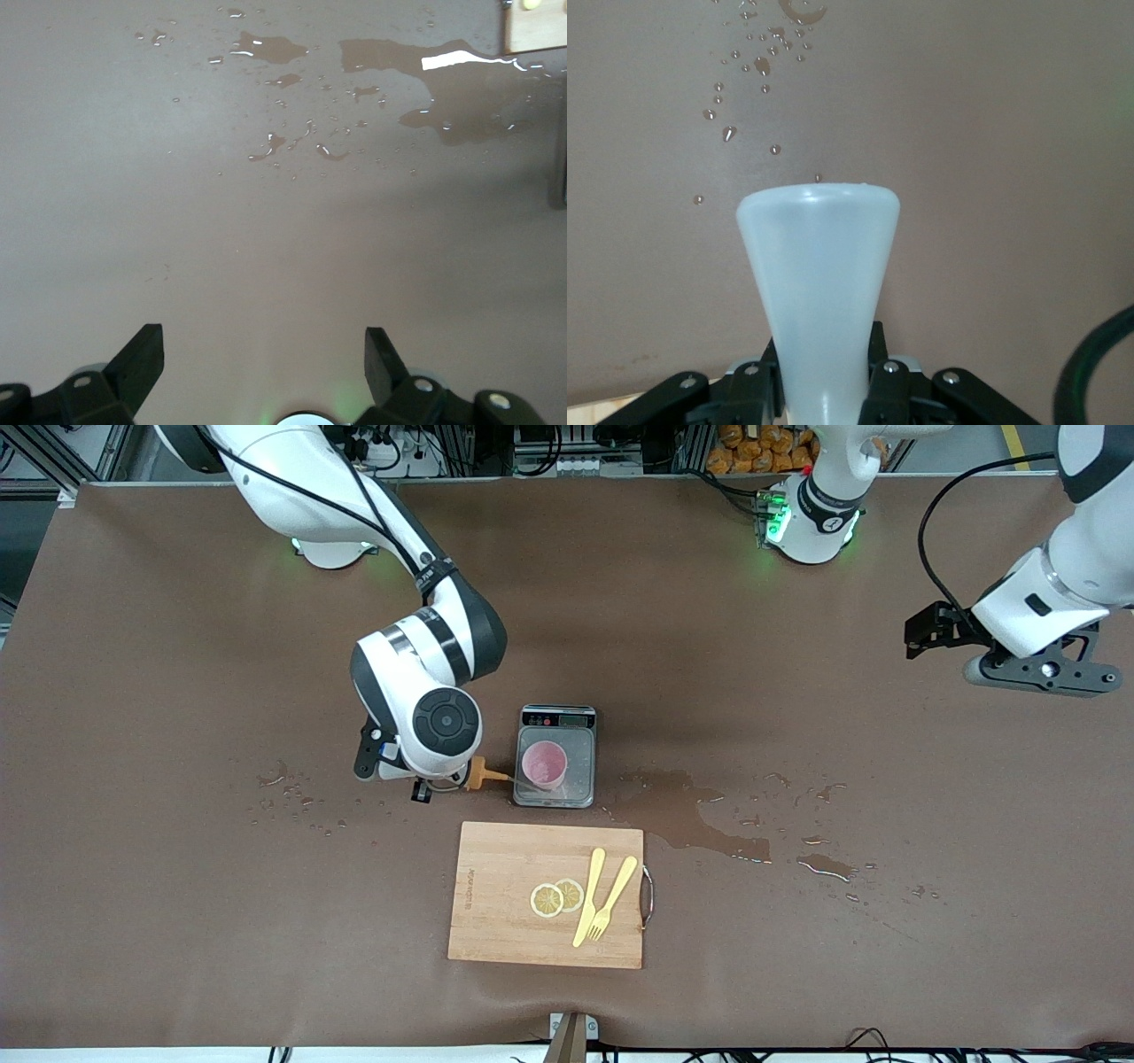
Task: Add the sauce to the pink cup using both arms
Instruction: 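Hold the inverted bottle over the pink cup and squeeze sauce in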
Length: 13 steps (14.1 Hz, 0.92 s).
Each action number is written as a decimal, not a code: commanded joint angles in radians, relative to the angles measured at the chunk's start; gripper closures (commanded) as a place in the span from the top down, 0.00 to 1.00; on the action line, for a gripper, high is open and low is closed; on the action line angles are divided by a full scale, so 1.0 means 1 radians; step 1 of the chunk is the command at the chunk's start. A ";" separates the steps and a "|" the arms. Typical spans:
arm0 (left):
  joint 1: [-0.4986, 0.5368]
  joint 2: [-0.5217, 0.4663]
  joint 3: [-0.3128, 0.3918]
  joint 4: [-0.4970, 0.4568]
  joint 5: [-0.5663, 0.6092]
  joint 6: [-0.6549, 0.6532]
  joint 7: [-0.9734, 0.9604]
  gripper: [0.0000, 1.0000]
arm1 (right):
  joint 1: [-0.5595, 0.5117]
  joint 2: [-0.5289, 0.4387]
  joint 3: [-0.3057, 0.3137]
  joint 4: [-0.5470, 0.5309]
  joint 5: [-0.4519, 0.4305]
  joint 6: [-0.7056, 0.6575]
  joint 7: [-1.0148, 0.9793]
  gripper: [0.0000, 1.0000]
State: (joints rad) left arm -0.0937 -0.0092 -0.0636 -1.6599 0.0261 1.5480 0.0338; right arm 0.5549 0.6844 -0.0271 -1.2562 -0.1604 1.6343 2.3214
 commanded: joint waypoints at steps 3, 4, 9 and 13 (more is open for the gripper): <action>-0.015 -0.023 0.005 0.029 -0.066 -0.019 -0.086 1.00 | -0.015 -0.006 0.007 0.024 0.001 -0.024 -0.034 0.12; -0.018 -0.023 0.010 0.046 -0.074 -0.019 -0.094 1.00 | -0.029 -0.008 0.009 0.024 0.004 -0.022 -0.055 0.07; -0.009 -0.023 0.004 0.088 -0.066 -0.017 -0.083 1.00 | -0.151 -0.089 0.010 0.018 0.191 0.015 -0.192 0.00; -0.009 -0.021 0.005 0.089 -0.061 -0.011 -0.074 1.00 | -0.274 -0.157 0.010 0.003 0.367 0.010 -0.338 0.00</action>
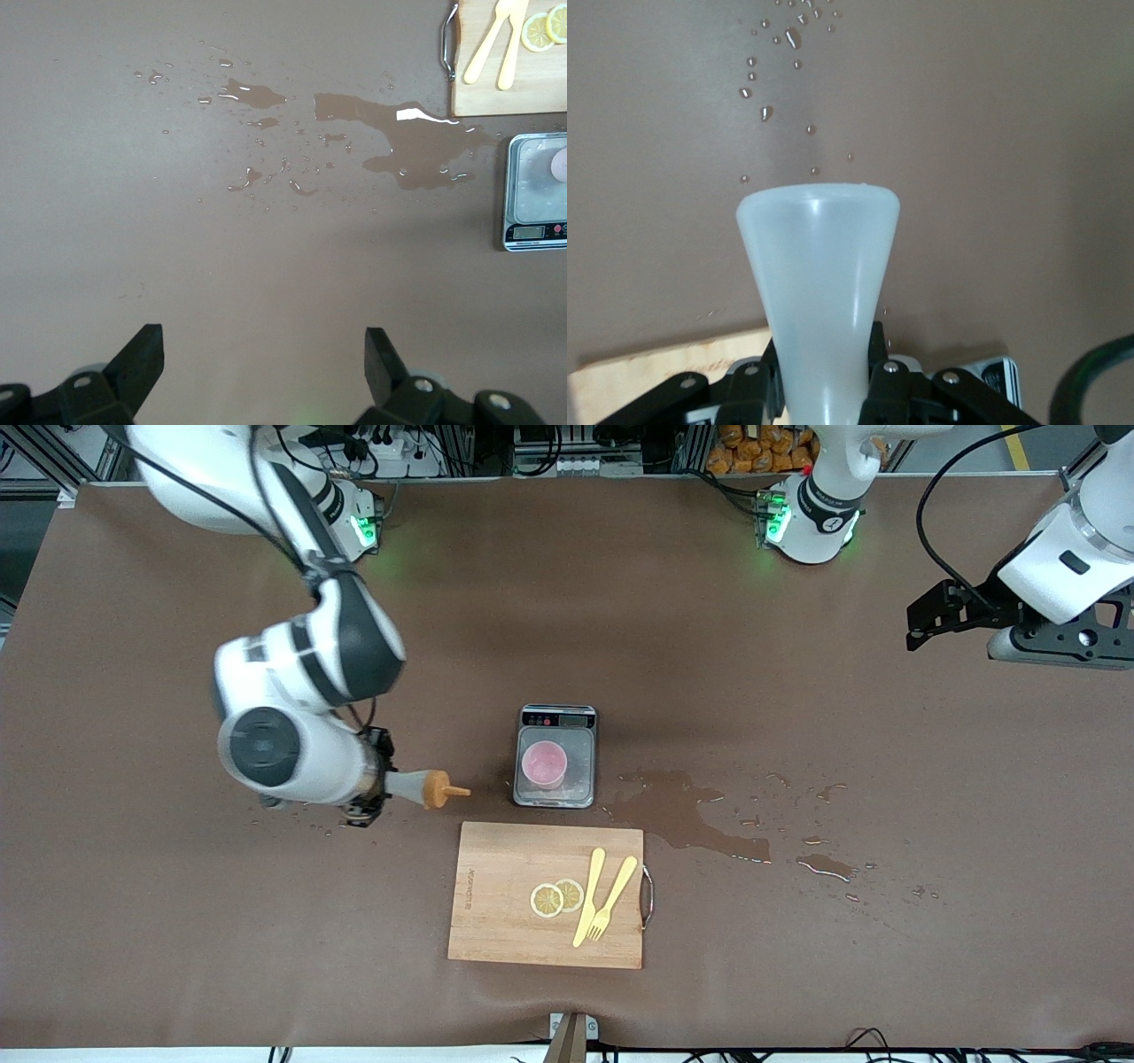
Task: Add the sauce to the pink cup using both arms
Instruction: 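Carry the sauce bottle back to its spot with the right gripper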
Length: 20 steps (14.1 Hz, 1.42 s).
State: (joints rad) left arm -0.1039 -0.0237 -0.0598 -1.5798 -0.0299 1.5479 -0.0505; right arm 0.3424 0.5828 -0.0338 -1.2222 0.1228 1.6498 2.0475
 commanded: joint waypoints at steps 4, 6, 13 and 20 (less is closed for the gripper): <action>-0.008 -0.005 -0.003 0.009 0.030 -0.005 0.038 1.00 | -0.207 -0.086 0.015 -0.080 0.299 -0.012 -0.243 0.00; -0.008 0.001 -0.002 0.010 0.025 -0.006 0.079 1.00 | -0.273 -0.101 0.015 -0.123 0.394 -0.012 -0.343 0.00; -0.010 0.011 -0.003 0.043 0.015 -0.034 0.069 1.00 | -0.492 -0.080 0.014 -0.235 0.649 -0.060 -0.683 0.00; 0.000 0.011 -0.002 0.069 0.013 -0.034 0.067 1.00 | -0.672 0.009 0.014 -0.299 0.791 -0.200 -0.996 0.00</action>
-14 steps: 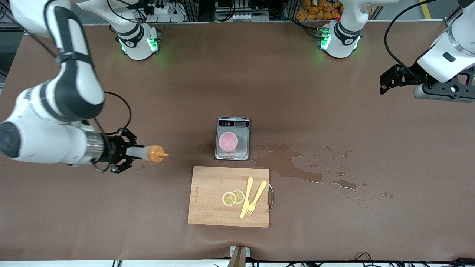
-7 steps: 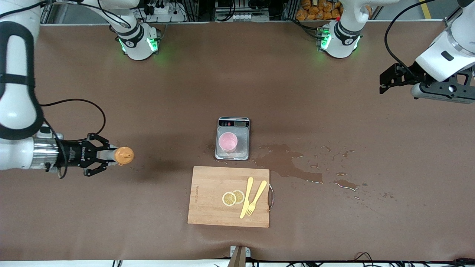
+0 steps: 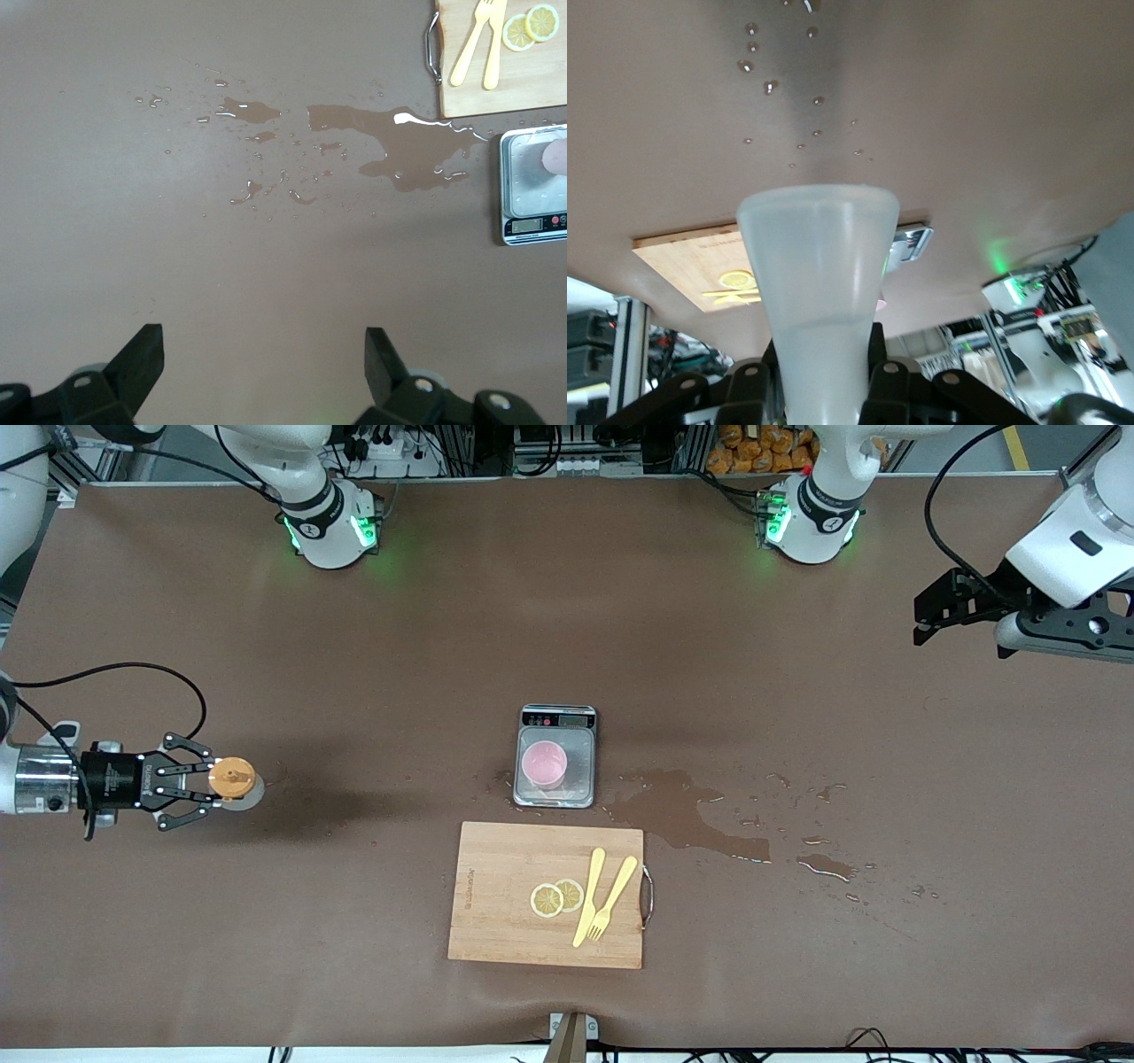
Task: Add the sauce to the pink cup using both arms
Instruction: 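Carry the sauce bottle back to its spot with the right gripper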
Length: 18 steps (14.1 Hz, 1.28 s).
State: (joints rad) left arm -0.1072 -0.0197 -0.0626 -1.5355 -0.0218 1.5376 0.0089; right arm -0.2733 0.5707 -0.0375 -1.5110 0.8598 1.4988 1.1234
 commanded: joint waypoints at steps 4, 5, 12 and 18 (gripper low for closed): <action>0.004 0.007 0.001 0.020 0.002 -0.024 0.009 1.00 | -0.133 0.096 0.018 -0.034 0.088 -0.118 -0.229 0.00; 0.003 0.007 0.001 0.018 -0.003 -0.024 0.009 1.00 | -0.145 0.110 0.018 -0.040 0.090 -0.127 -0.259 0.00; 0.007 0.009 0.004 0.015 -0.006 -0.037 0.019 1.00 | -0.210 0.230 0.016 -0.069 0.104 -0.144 -0.464 0.00; 0.009 0.009 0.009 0.015 -0.012 -0.037 0.020 1.00 | -0.242 0.304 0.014 -0.068 0.099 -0.138 -0.559 0.00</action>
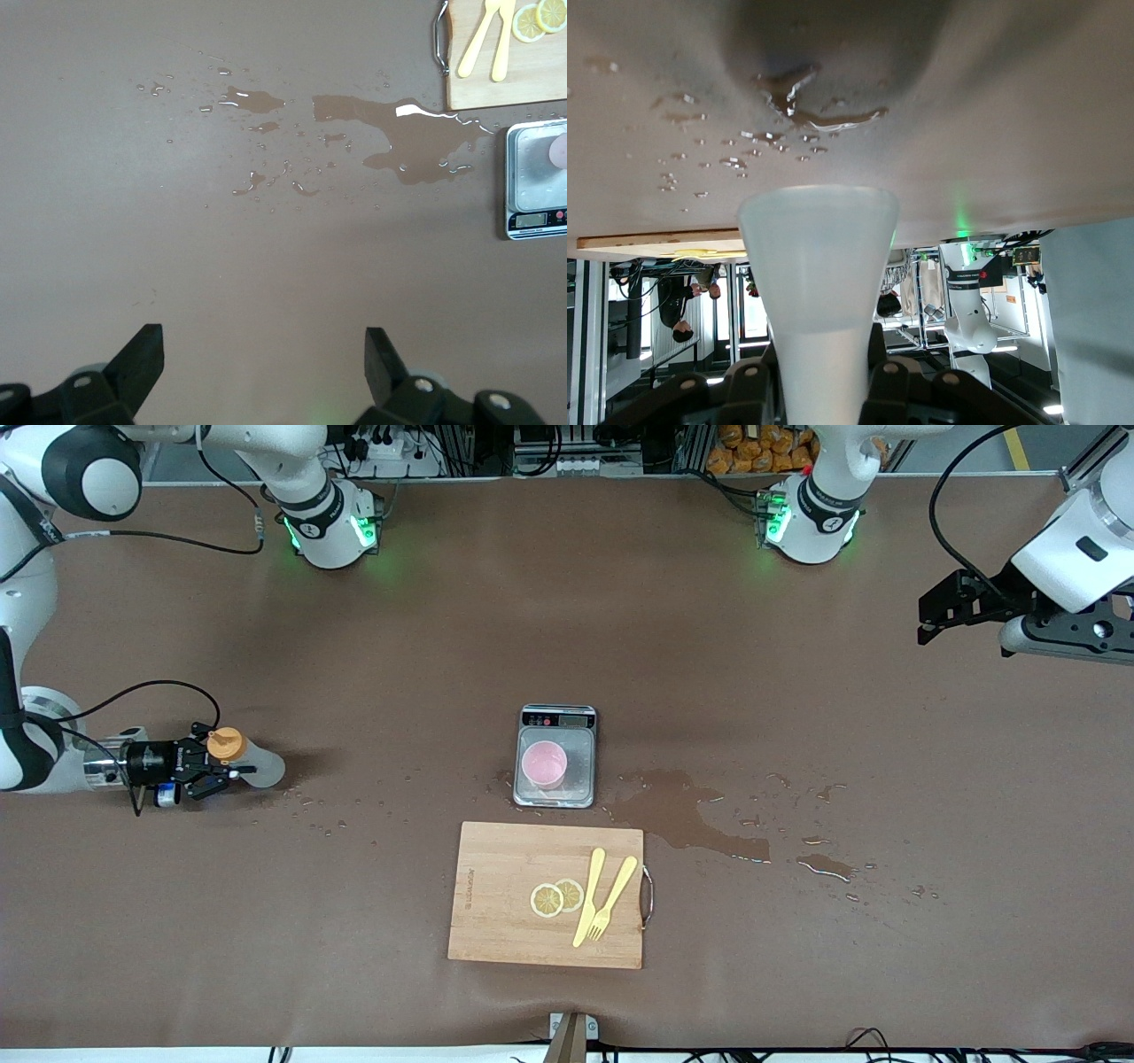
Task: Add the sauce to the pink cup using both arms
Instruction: 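Carry the sauce bottle back to its spot with the right gripper, then set the bottle upright on the table and open the right gripper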
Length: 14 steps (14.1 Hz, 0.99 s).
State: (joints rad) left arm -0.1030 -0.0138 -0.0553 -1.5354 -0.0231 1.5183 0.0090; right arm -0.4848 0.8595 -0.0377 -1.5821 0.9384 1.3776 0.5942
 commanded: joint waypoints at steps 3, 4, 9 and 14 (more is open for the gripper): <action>0.005 0.003 0.002 0.015 -0.011 -0.018 0.020 1.00 | -0.046 0.033 0.013 0.002 0.010 -0.017 -0.066 0.00; 0.005 0.003 0.002 0.015 -0.012 -0.018 0.020 1.00 | -0.048 0.038 0.012 0.002 0.008 -0.017 -0.074 0.00; 0.005 0.003 0.002 0.015 -0.011 -0.018 0.020 1.00 | -0.046 0.053 0.012 0.002 0.008 -0.002 -0.086 0.23; 0.005 0.005 0.002 0.015 -0.012 -0.018 0.020 1.00 | -0.043 0.053 0.010 0.021 -0.004 0.000 -0.074 0.81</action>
State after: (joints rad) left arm -0.1029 -0.0136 -0.0551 -1.5354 -0.0231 1.5182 0.0091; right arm -0.5133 0.9118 -0.0383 -1.5782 0.9381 1.3846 0.5195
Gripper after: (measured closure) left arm 0.000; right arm 0.300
